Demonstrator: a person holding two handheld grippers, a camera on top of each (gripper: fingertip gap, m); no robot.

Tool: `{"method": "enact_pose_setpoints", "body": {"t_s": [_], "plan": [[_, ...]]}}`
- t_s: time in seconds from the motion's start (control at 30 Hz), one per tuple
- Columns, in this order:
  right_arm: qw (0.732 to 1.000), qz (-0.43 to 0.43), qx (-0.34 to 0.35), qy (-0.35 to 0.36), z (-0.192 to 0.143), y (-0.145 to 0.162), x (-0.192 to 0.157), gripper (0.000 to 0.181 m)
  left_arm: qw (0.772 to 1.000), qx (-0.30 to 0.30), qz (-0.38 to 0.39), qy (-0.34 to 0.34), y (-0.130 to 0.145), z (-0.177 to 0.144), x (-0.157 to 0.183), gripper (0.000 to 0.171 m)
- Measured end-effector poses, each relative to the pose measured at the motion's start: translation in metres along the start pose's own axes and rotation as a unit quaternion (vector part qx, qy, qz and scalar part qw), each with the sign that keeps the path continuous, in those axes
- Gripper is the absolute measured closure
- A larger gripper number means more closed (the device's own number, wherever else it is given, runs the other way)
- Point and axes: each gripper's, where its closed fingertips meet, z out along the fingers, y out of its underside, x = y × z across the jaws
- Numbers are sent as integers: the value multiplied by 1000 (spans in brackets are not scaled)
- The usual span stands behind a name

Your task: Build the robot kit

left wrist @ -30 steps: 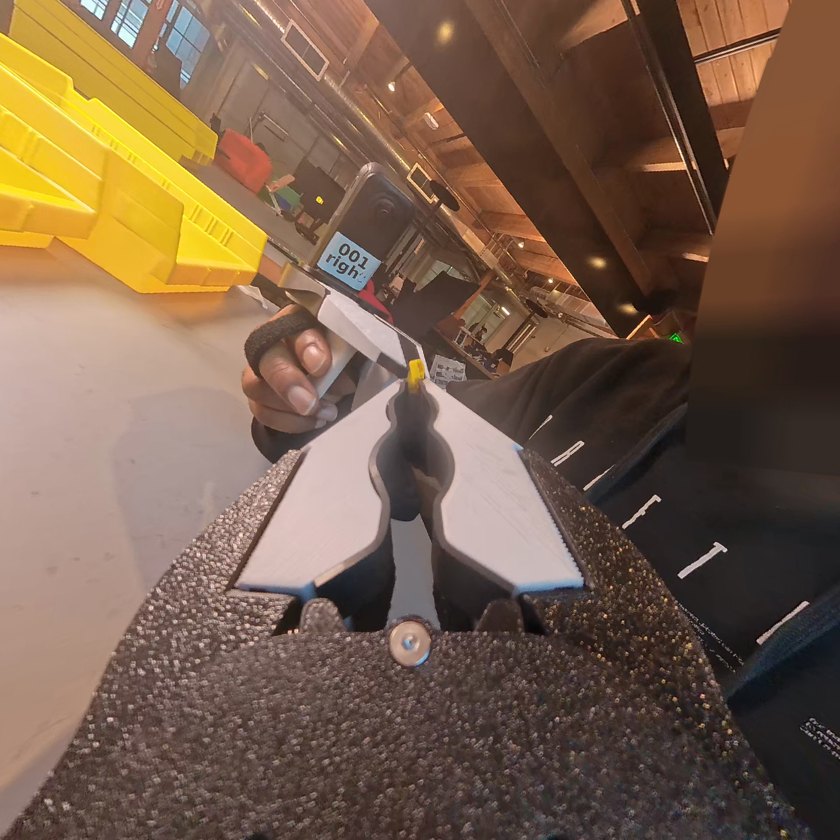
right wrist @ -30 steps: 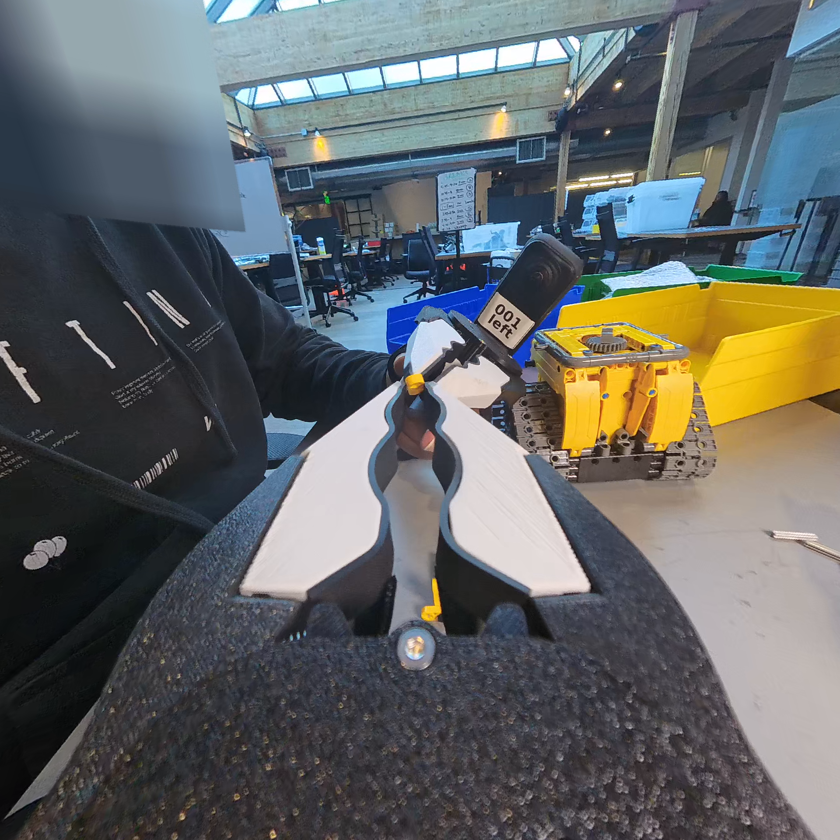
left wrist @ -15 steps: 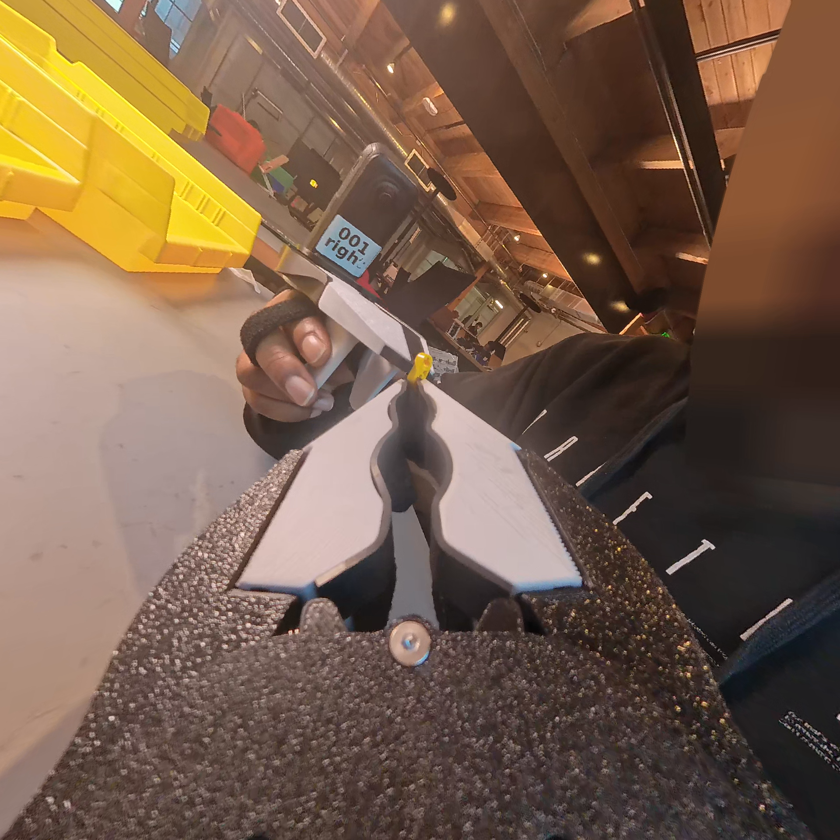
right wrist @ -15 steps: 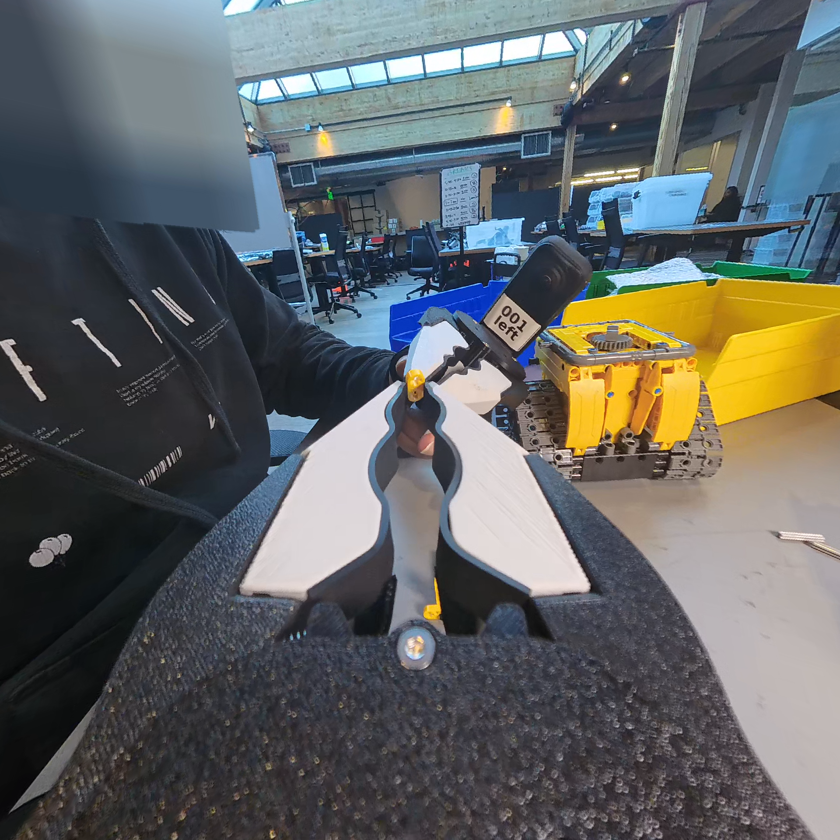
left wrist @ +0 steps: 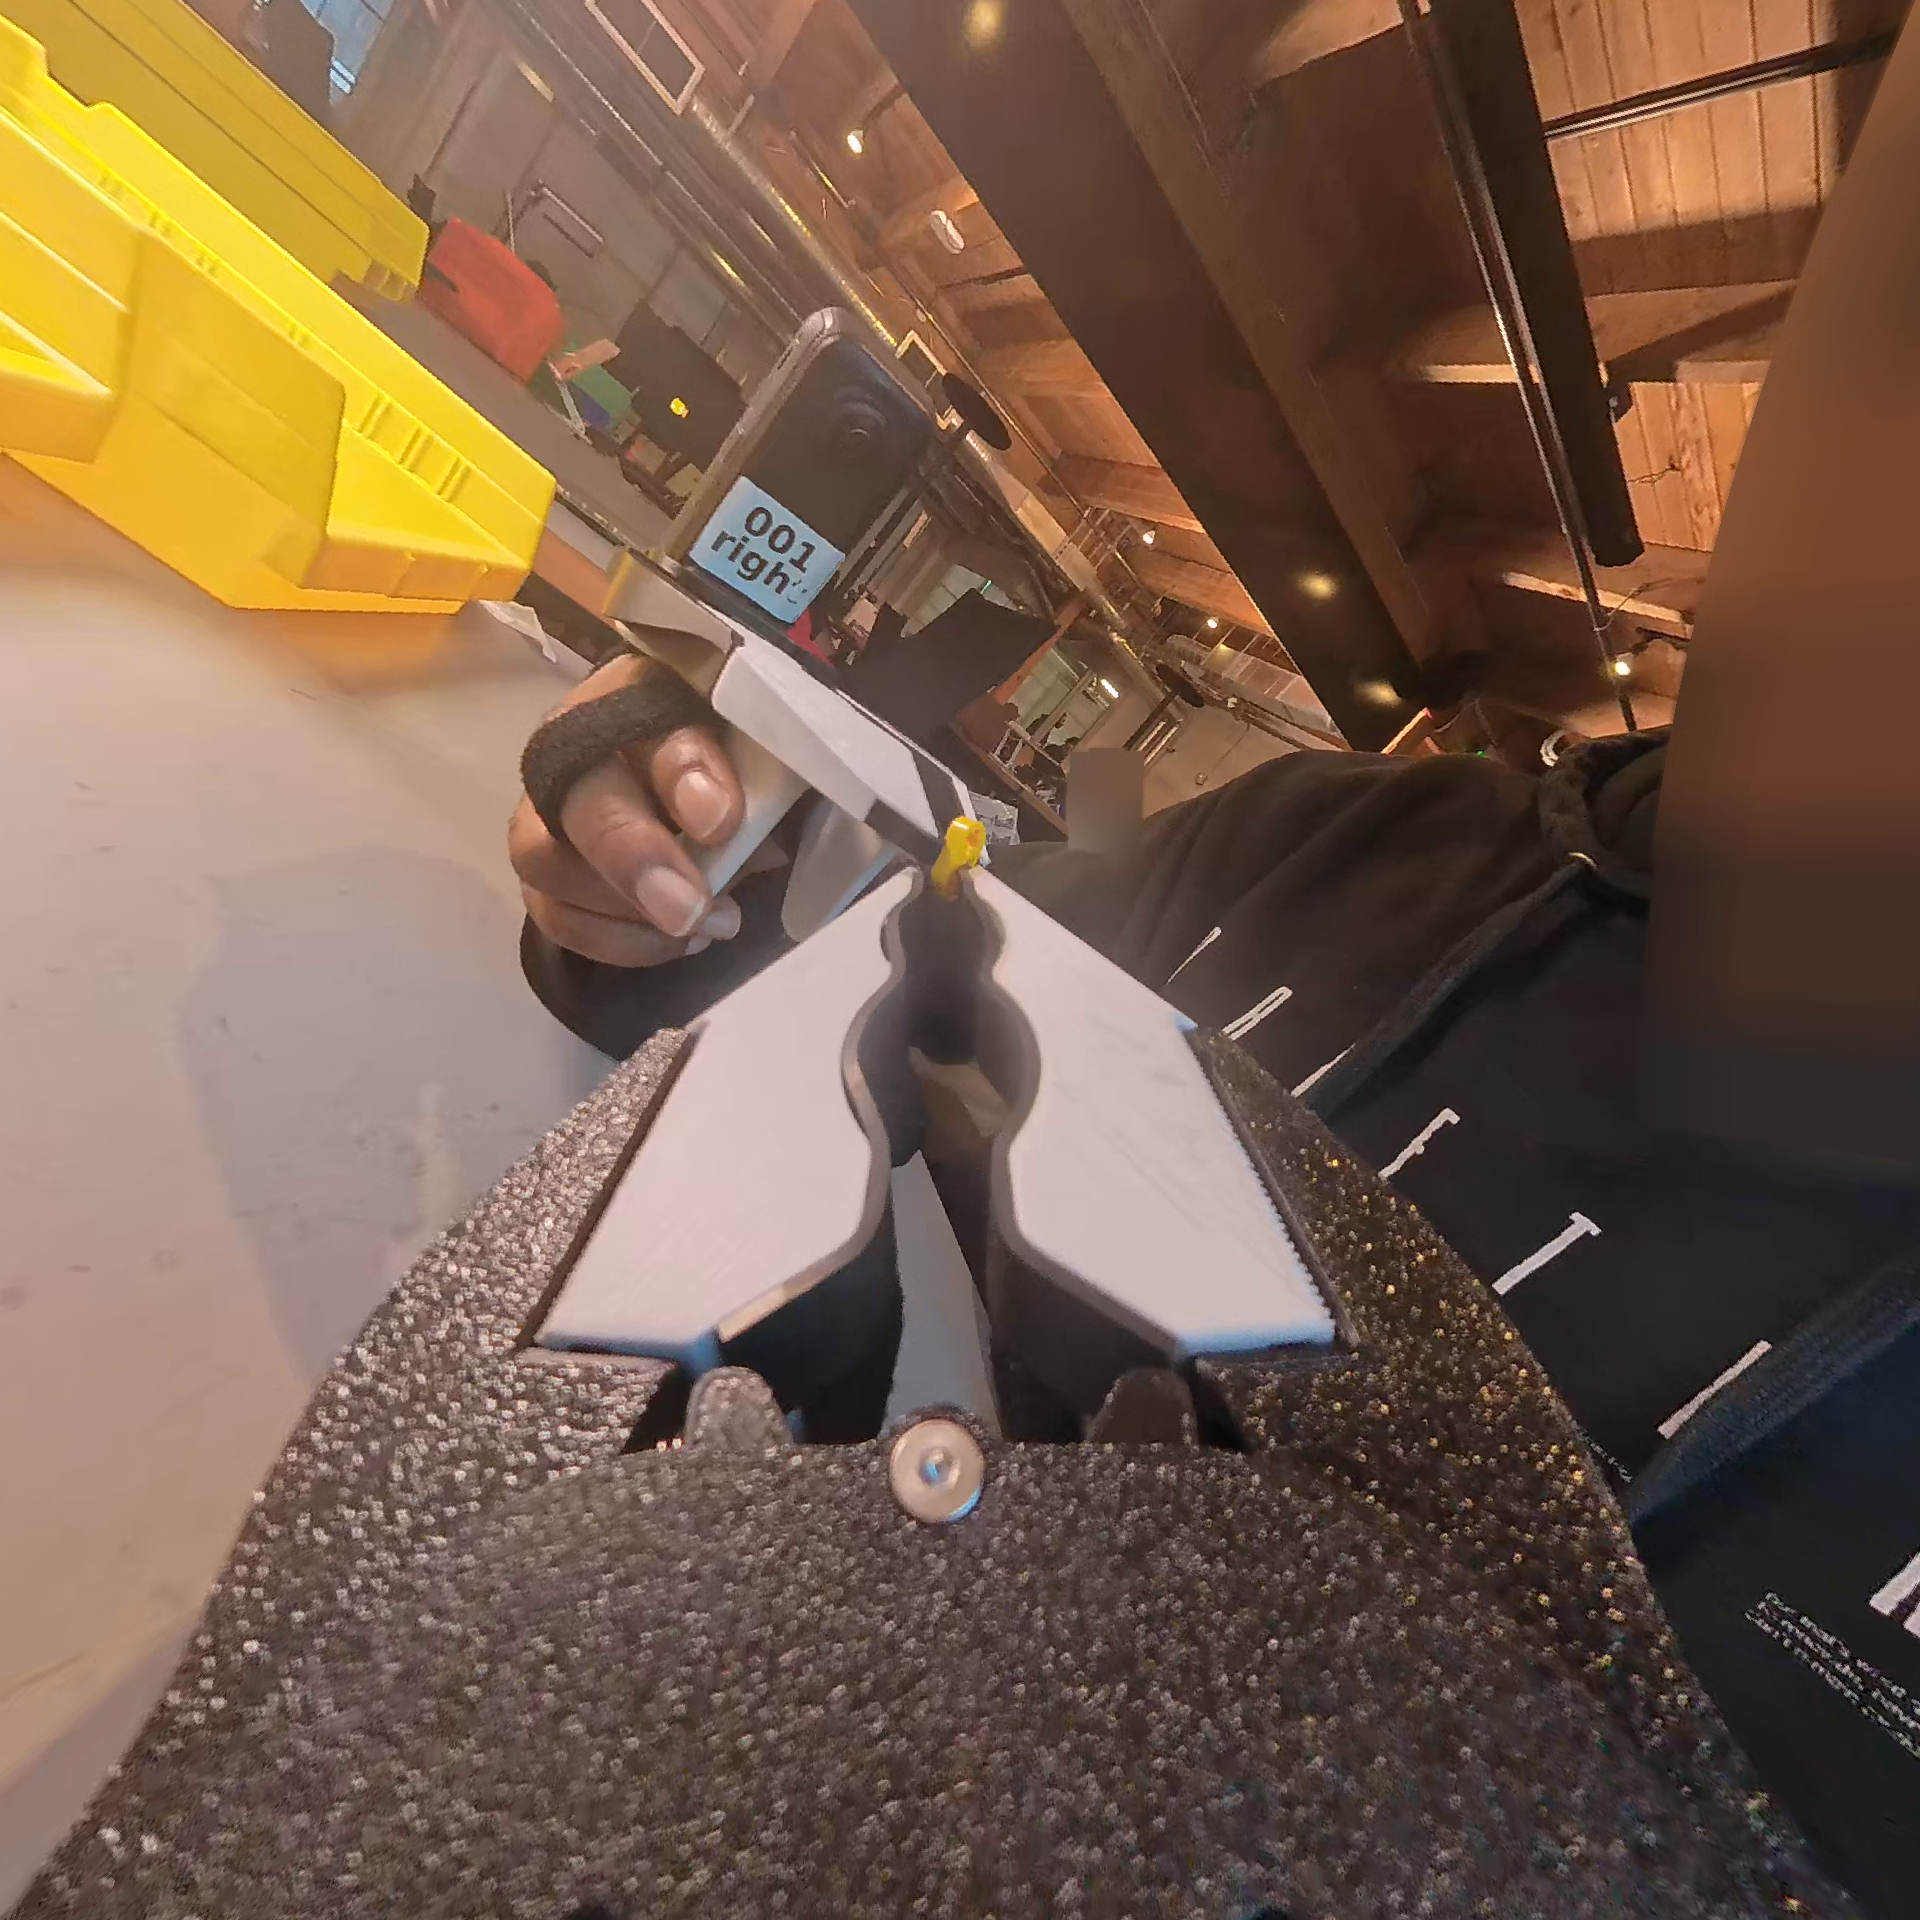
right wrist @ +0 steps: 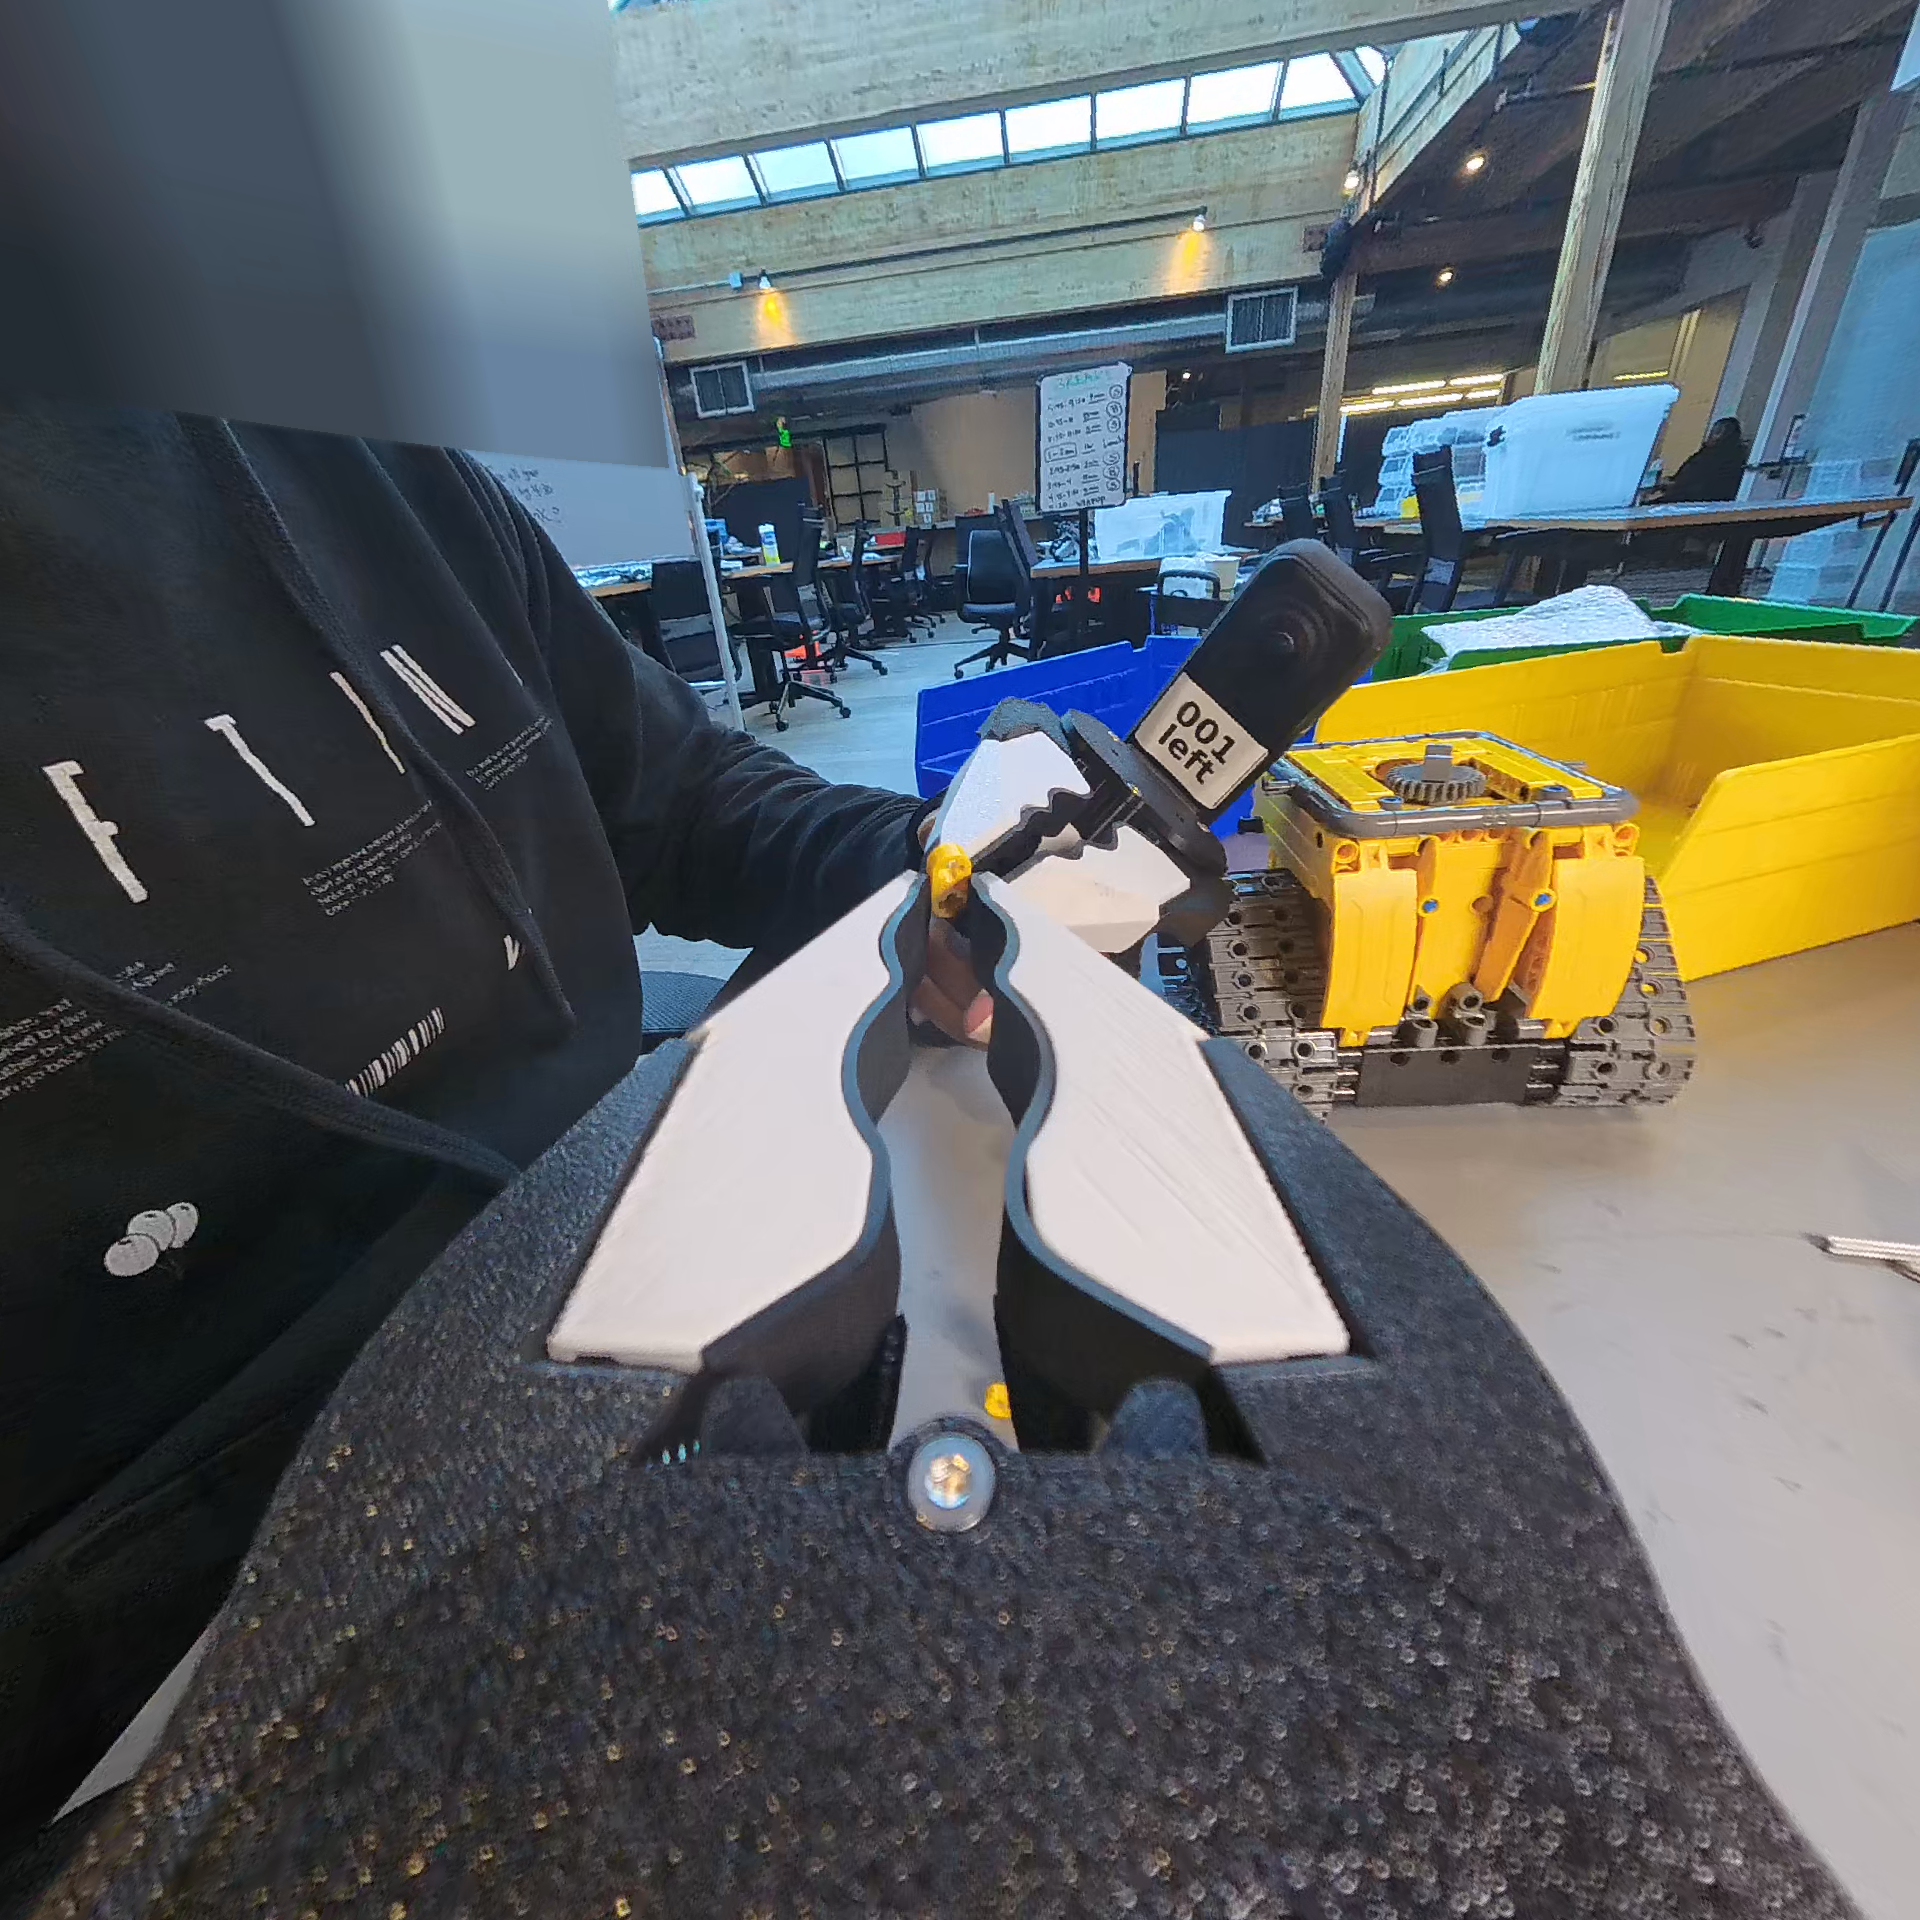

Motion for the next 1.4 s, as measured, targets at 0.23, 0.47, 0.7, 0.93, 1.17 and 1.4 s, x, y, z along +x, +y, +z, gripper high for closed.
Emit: {"method": "enact_pose_setpoints", "body": {"t_s": [0.23, 0.47, 0.7, 0.93, 1.17, 1.4], "plan": [[999, -30, 6, 42, -2, -4, 8, 171, 999, 32, -14, 5, -10, -5, -1, 170], [976, -182, -9, 116, 2, -15, 7, 158, 998, 55, -25, 24, -18, -8, 5, 170], [941, -295, -55, 157, 9, -14, 4, 174, 997, 48, -28, 47, -16, -5, 14, 170], [932, -315, -61, 168, 8, -14, 6, 164, 996, 62, -38, 53, -21, -5, 17, 170], [918, -348, -43, 185, 8, -27, 2, 163, 992, 78, -59, 82, -24, 0, 28, 170], [896, -401, -52, 182, 13, -32, -10, 163, 989, 73, -78, 106, -21, 5, 35, 170]]}}
